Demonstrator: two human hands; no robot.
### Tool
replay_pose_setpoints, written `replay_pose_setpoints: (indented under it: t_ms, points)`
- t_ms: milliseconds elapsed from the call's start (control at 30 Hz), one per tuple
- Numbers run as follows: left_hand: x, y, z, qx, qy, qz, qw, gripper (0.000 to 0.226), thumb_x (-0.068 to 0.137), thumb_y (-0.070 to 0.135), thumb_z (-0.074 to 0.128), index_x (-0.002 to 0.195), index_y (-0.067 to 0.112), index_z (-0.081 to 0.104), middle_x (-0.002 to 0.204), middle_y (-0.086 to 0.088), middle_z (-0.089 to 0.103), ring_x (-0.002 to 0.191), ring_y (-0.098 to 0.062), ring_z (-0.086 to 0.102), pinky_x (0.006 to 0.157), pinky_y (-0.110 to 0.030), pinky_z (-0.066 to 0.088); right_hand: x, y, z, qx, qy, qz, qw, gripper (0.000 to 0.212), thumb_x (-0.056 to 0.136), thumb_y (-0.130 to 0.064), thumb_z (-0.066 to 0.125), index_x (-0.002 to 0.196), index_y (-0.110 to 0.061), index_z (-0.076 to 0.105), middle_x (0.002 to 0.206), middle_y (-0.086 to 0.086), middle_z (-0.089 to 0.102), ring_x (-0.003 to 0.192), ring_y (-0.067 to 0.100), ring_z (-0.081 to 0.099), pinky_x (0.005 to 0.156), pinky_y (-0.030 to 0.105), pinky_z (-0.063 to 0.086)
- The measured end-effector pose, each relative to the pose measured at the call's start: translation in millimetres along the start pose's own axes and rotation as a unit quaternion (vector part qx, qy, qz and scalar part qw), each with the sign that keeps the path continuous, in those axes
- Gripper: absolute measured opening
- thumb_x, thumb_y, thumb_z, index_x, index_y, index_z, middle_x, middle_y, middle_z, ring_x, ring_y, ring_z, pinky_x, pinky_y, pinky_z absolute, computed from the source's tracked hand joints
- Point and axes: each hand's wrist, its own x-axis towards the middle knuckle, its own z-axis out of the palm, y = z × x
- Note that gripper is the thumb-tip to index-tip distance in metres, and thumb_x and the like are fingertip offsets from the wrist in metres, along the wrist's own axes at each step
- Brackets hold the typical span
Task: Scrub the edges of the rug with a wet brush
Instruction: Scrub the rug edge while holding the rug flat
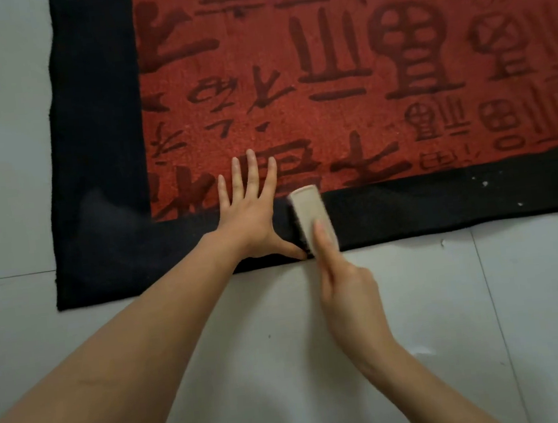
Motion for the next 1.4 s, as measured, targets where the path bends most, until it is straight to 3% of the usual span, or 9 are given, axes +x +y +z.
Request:
replay_pose_setpoints:
  t_ms: [133,300,433,667,800,967,1133,1300,1400]
  points:
    - [2.4,7.0,-5.9,0.019,-0.031,-0.018,0.999,0.158,0.051,0.076,0.077,0.145,0.021,-0.037,0.145,-0.012,-0.05,0.134,-0.035,-0.045,0.111,-0.055,-0.023,41.2,22.5,-31.6,-0.152,-0.039,-0.021,0.987,0.065,0.097,-0.014,0.043,0.148,-0.048,0.022,0.095,0.021,0.067,0.087,0.041,0.062,0.072,0.044,0.045]
    - [1.8,7.3,-8.5,0.016,-0.034,-0.028,0.999,0.157,0.051,0.077,0.077,0.145,0.021,-0.036,0.147,-0.012,-0.048,0.135,-0.035,-0.043,0.112,-0.055,-0.021,27.9,-6.3,-1.2,-0.038,-0.006,-0.032,0.999,0.057,0.098,-0.014,0.043,0.147,-0.041,0.034,0.105,0.024,0.067,0.09,0.045,0.06,0.074,0.046,0.047]
    - [-0.6,6.9,-8.0,0.026,-0.026,-0.033,0.999,0.158,0.049,0.078,0.076,0.146,0.021,-0.035,0.148,-0.011,-0.047,0.137,-0.034,-0.042,0.112,-0.053,-0.021,59.6,22.2,-38.2,-0.178,-0.013,-0.018,0.984,0.056,0.099,-0.023,0.041,0.145,-0.052,0.027,0.105,0.022,0.066,0.093,0.044,0.061,0.076,0.046,0.046]
    - [-5.9,4.0,-5.4,0.003,0.001,-0.021,1.0,0.155,0.052,0.077,0.076,0.149,0.02,-0.031,0.151,-0.008,-0.043,0.139,-0.031,-0.038,0.113,-0.049,-0.021,31.3,14.5,-16.8,-0.111,-0.04,-0.107,0.987,0.053,0.099,-0.023,0.044,0.145,-0.048,0.032,0.104,0.021,0.068,0.09,0.043,0.063,0.076,0.048,0.05]
    - [-7.0,6.3,-2.7,-0.002,0.014,-0.026,1.0,0.155,0.053,0.078,0.075,0.148,0.017,-0.031,0.152,-0.007,-0.042,0.14,-0.028,-0.038,0.114,-0.046,-0.02,67.8,27.1,-35.2,-0.157,0.026,-0.035,0.987,0.052,0.1,-0.023,0.043,0.144,-0.048,0.033,0.106,0.021,0.067,0.094,0.045,0.061,0.08,0.049,0.046]
    - [-20.4,-7.2,3.5,-0.032,0.04,-0.037,0.998,0.152,0.056,0.078,0.073,0.151,0.013,-0.027,0.154,-0.009,-0.038,0.142,-0.027,-0.034,0.116,-0.045,-0.017,46.2,8.3,-20.2,-0.077,-0.036,-0.145,0.986,0.047,0.097,-0.022,0.05,0.139,-0.042,0.046,0.109,0.021,0.068,0.097,0.043,0.063,0.083,0.048,0.05]
    - [-44.7,-31.4,22.7,-0.057,0.076,-0.074,0.993,0.149,0.057,0.079,0.071,0.151,0.016,-0.026,0.154,-0.012,-0.038,0.142,-0.031,-0.033,0.118,-0.047,-0.016,100.6,17.8,-52.5,-0.141,0.042,-0.092,0.985,0.044,0.099,-0.023,0.046,0.14,-0.039,0.046,0.109,0.026,0.065,0.097,0.046,0.061,0.084,0.049,0.048]
    - [-60.7,-59.4,14.2,-0.165,0.063,0.009,0.984,0.113,0.079,0.03,0.078,0.157,0.016,-0.003,0.162,-0.006,-0.02,0.148,-0.022,-0.021,0.121,-0.038,-0.012,39.9,18.3,-60.9,-0.217,-0.256,-0.27,0.902,0.042,0.099,-0.036,0.043,0.137,-0.055,0.038,0.073,0.003,0.065,0.072,0.031,0.065,0.062,0.032,0.042]
    - [-70.1,-73.7,11.9,-0.281,0.107,0.001,0.954,0.078,0.092,0.008,0.061,0.156,0.019,0.017,0.164,0.001,-0.001,0.15,-0.013,-0.007,0.121,-0.029,-0.001,75.3,19.2,-65.5,-0.167,-0.114,-0.214,0.956,0.044,0.096,-0.038,0.039,0.139,-0.05,0.041,0.095,0.014,0.072,0.084,0.037,0.067,0.069,0.038,0.051]
